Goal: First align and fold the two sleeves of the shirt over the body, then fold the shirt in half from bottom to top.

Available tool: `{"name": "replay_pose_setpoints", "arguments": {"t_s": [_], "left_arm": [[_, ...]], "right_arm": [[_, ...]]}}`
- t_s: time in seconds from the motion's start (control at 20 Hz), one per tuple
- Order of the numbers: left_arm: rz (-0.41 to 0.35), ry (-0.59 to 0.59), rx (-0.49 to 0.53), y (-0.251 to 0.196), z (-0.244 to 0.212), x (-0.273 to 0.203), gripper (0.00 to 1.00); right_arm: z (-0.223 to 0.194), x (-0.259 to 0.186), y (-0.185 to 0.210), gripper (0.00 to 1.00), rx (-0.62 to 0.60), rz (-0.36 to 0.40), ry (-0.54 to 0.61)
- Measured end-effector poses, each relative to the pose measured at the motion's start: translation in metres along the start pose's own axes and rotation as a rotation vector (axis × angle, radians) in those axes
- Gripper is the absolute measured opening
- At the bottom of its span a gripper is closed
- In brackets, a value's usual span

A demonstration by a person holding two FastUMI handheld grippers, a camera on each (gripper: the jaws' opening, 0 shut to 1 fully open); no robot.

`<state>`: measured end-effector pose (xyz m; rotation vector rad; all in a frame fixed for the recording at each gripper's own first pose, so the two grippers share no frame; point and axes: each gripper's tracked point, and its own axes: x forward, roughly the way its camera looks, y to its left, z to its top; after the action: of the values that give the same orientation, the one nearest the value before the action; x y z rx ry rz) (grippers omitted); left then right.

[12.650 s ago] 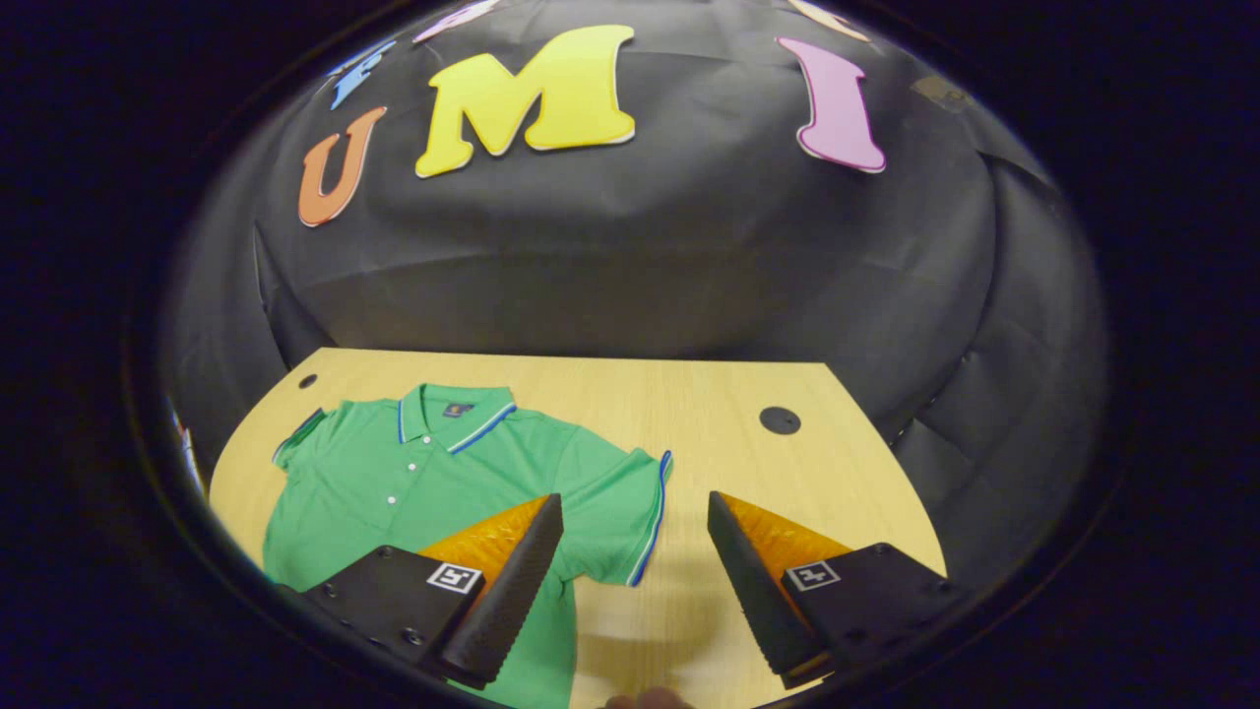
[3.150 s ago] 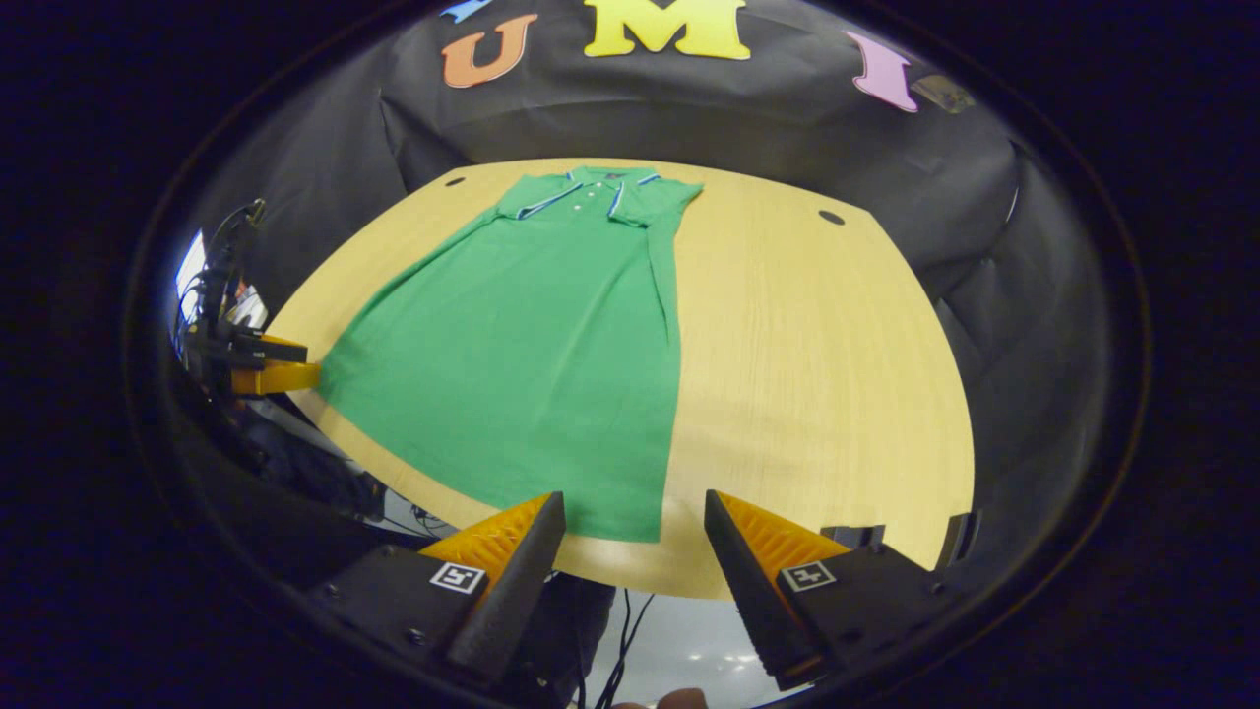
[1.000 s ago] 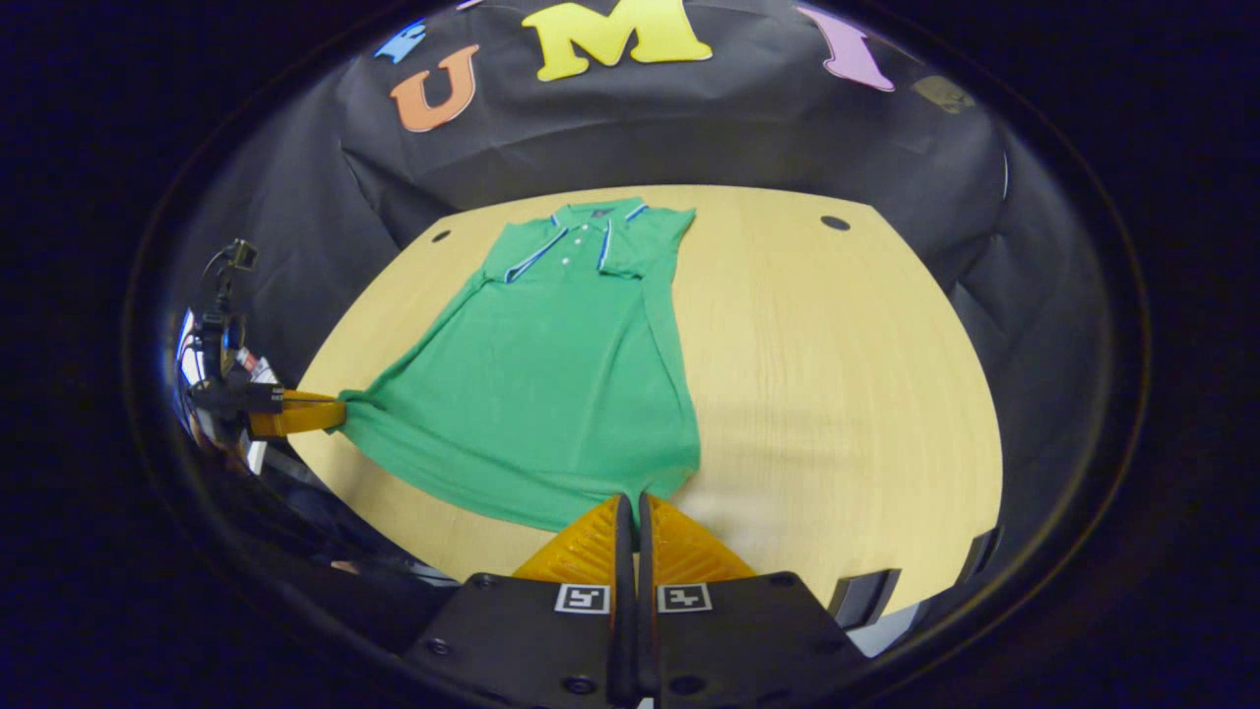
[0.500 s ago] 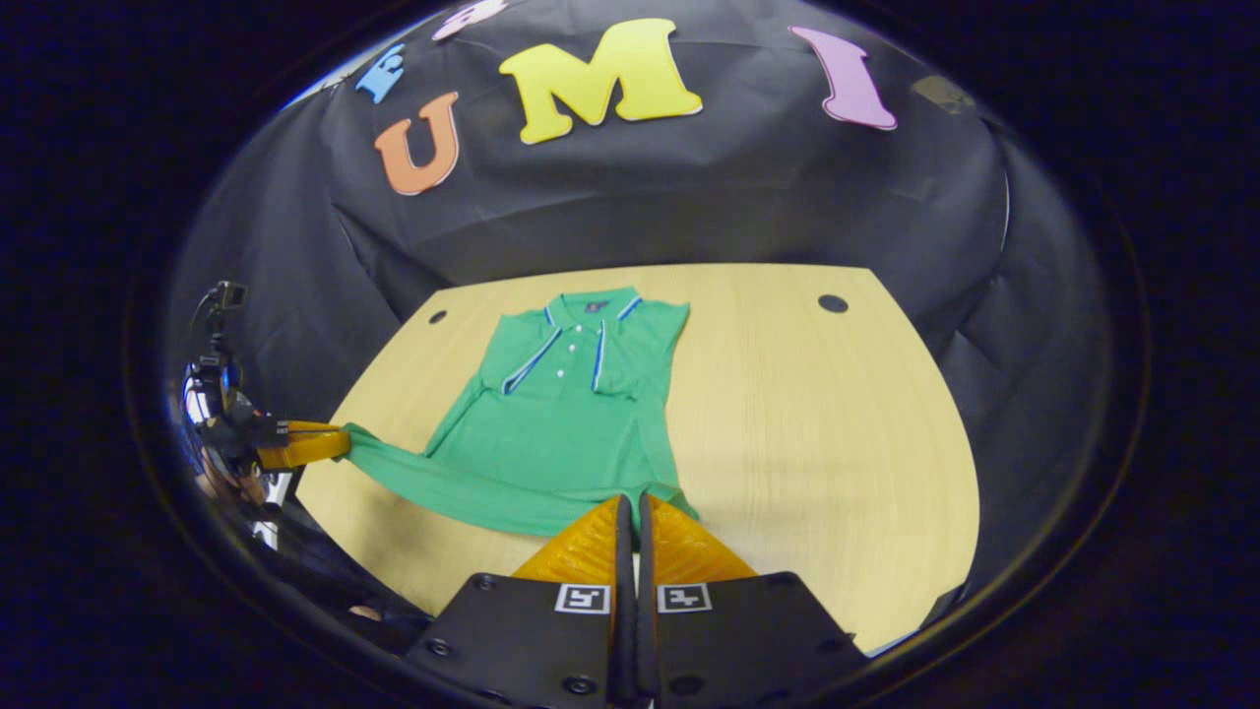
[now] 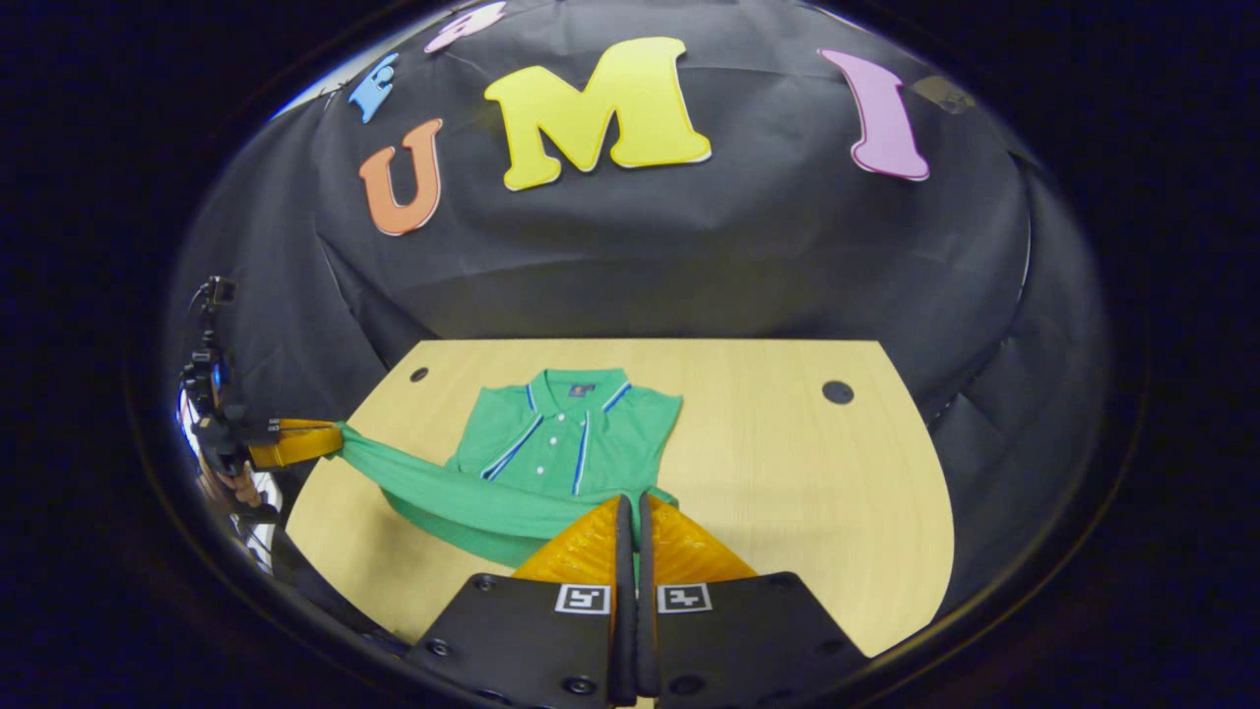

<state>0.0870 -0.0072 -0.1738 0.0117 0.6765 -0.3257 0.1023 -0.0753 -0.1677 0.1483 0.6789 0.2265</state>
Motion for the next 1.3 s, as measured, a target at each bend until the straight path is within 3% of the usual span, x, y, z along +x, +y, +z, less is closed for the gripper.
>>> {"name": "replay_pose_setpoints", "arguments": {"t_s": [0.35,0.5,0.65,1.05,1.15,1.25,1.3], "left_arm": [[0.017,-0.053,-0.066,0.031,0.052,0.064,0.07],[0.028,-0.056,-0.05,0.042,0.06,0.09,0.07],[0.046,-0.074,-0.024,0.051,0.07,0.116,0.07],[0.133,-0.121,-0.015,0.068,0.067,0.185,0.06],[0.169,-0.132,-0.016,0.073,0.065,0.198,0.07],[0.21,-0.141,-0.023,0.077,0.061,0.213,0.07],[0.239,-0.136,-0.017,0.081,0.057,0.219,0.07]], "right_arm": [[0.061,0.069,-0.002,0.05,-0.019,-0.004,-0.052],[0.075,0.105,-0.003,0.0,-0.031,-0.016,-0.062],[0.083,0.135,-0.006,0.05,-0.062,-0.032,-0.075],[0.079,0.209,-0.01,0.0,-0.112,-0.078,-0.074],[0.079,0.224,-0.014,0.05,-0.132,-0.104,-0.084],[0.075,0.24,-0.018,0.0,-0.145,-0.128,-0.087],[0.075,0.247,-0.02,0.03,-0.157,-0.138,-0.092]]}}
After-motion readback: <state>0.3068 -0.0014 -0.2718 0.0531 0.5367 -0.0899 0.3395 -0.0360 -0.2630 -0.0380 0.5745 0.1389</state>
